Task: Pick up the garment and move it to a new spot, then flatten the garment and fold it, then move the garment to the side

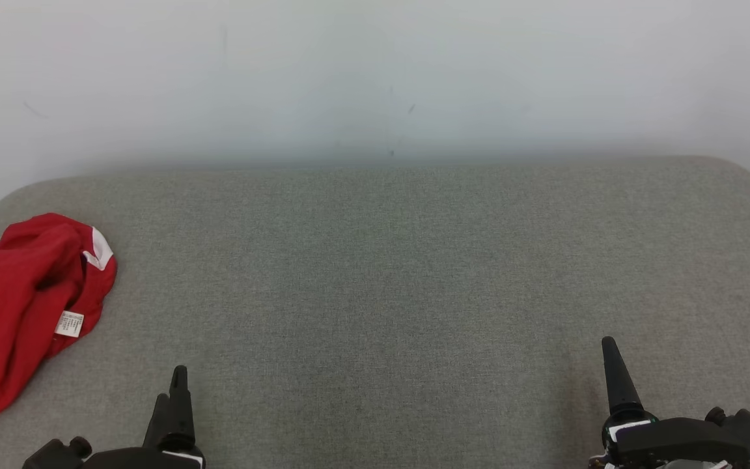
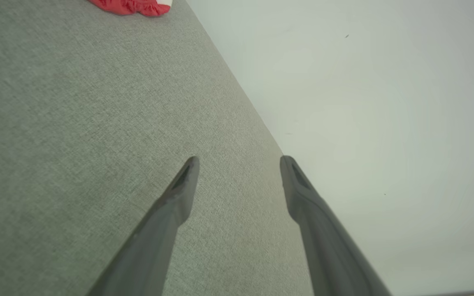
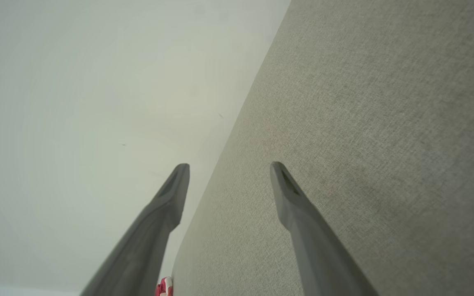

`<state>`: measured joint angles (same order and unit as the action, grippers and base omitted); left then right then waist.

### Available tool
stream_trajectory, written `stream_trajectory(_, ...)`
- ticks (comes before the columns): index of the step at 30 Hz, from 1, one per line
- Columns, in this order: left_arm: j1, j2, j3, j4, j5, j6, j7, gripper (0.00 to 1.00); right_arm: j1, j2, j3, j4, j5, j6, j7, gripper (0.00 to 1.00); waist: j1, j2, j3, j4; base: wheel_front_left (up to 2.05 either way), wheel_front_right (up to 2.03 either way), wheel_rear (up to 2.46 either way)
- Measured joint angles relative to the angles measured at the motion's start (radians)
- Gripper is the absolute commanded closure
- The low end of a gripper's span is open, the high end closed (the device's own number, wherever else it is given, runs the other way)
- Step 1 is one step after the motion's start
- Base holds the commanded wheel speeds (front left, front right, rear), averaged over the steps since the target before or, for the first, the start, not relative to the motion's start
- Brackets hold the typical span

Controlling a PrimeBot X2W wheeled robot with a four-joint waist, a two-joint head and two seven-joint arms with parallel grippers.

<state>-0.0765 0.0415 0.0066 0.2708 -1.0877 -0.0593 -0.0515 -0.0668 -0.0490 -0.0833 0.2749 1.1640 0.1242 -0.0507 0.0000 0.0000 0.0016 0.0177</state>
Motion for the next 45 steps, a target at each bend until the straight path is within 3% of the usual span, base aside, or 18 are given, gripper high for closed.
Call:
stream_trajectory(16,0.0,0.001,-0.047,-0.002,0.309,0.038,-0.051,0.0,0.006,0.0,-0.005,-0.014,-0.295,0.0,-0.05,0.0,0.0,0.0,-0.004,-0.001,0.0,0.0,0.0)
stream_trajectory(24,0.0,0.009,-0.06,-0.019,0.479,0.083,-0.072,0.0,0.011,-0.001,-0.006,-0.016,-0.45,0.001,-0.074,0.0,0.0,0.0,-0.01,0.001,0.0,0.0,0.0)
stream_trajectory(45,0.007,0.044,-0.122,-0.006,0.718,0.093,-0.127,0.0,0.013,-0.001,-0.017,0.009,-0.742,0.002,-0.127,0.0,0.0,0.0,-0.009,0.01,0.0,0.0,0.0)
